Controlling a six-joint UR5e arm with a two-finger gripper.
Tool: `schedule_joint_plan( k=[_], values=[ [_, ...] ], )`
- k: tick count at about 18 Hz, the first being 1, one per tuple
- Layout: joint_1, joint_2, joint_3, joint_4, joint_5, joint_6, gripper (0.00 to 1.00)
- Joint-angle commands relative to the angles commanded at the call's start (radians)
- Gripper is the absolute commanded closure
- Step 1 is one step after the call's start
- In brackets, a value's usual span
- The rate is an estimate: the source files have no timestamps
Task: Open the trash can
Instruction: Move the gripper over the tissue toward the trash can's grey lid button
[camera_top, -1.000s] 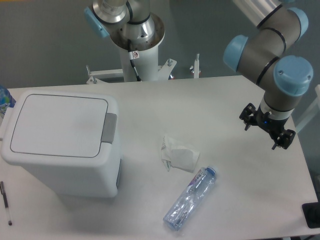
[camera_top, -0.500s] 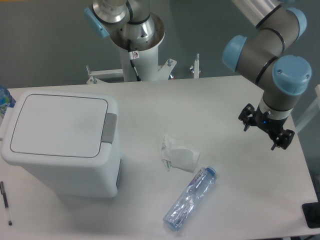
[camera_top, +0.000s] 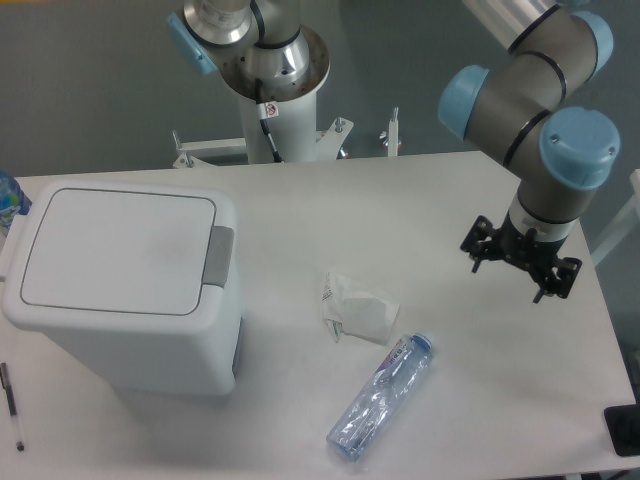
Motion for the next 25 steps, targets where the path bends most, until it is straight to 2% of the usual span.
schedule_joint_plan(
  k=[3, 8, 11, 18, 25],
  values=[
    [-0.04, 0.009, 0.034, -0.06, -0.008, -0.077, 0.0],
    [-0.049, 0.005, 0.165, -0.257, -0.112, -0.155, 0.0],
    [-0.054, 0.005, 0.219, -0.334, -0.144, -0.218, 0.0],
    [-0.111, 0.025, 0.23, -0.408, -0.158, -0.29, 0.0],
    [-0.172, 0.063, 0.23, -0.427, -0.213, -0.353, 0.0]
  ],
)
